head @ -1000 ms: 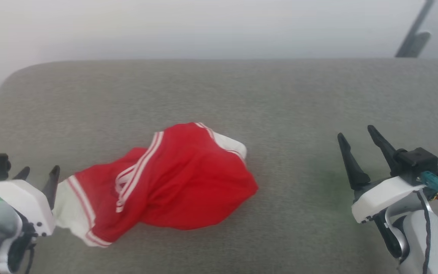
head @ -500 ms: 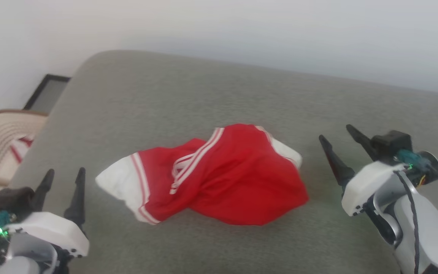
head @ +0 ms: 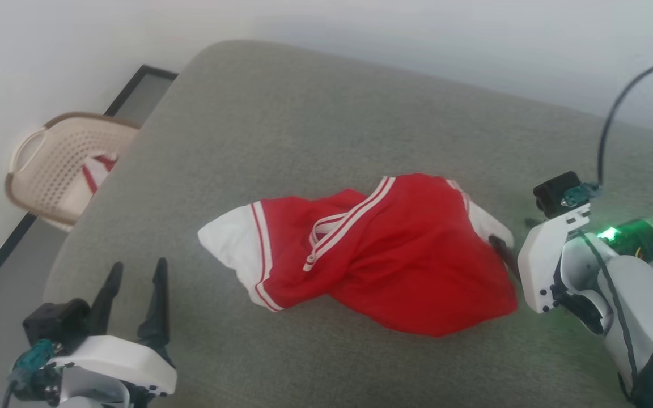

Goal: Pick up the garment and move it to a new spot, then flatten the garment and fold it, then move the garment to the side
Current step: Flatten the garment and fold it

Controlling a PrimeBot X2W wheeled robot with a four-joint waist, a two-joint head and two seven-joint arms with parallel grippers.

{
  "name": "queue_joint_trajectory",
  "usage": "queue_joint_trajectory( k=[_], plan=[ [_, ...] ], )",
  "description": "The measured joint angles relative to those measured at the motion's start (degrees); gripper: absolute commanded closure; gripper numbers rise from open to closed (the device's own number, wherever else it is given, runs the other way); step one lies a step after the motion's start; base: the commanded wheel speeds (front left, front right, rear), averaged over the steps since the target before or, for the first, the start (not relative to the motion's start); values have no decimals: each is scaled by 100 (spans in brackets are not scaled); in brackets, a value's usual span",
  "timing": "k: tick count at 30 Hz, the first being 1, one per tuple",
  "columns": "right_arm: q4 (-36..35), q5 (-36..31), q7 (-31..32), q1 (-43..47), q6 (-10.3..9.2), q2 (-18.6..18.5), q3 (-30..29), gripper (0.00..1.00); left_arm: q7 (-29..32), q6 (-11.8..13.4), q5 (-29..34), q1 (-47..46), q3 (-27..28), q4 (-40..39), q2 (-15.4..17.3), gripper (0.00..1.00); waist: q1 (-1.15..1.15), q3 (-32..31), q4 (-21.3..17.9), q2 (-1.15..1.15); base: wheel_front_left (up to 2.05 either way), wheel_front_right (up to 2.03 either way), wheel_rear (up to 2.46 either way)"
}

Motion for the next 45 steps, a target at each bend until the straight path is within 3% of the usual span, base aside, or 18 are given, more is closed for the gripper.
queue_joint_trajectory(
  k=[7,9,20,28,35,40,45],
  plan=[
    [353,452,788,-327,1,-137,508,0,-80,-119,10,-104,-22,87,-157,0,0,198,166,0,0,0,0],
    [454,464,866,-472,2,-164,620,100,-99,-144,22,-121,-23,105,-201,0,0,235,176,0,0,0,0],
    [628,681,486,-817,2,-435,592,100,-143,-244,103,-153,75,155,-220,0,0,140,9,0,0,0,0],
    [74,913,372,-420,2,-1083,250,100,-114,-165,122,143,194,-18,5,0,0,-77,-389,0,0,0,0],
    [-257,1049,582,287,1,-1649,-416,100,-44,-94,119,291,226,-179,107,0,0,-236,-750,0,0,0,0],
    [-280,1082,676,805,1,-1653,-783,100,3,-73,119,292,209,-229,126,0,0,-261,-877,0,0,0,0],
    [-27,1065,676,1144,1,-1279,-1070,100,7,-81,101,277,192,-236,116,0,0,-196,-952,0,0,0,0]
  ],
)
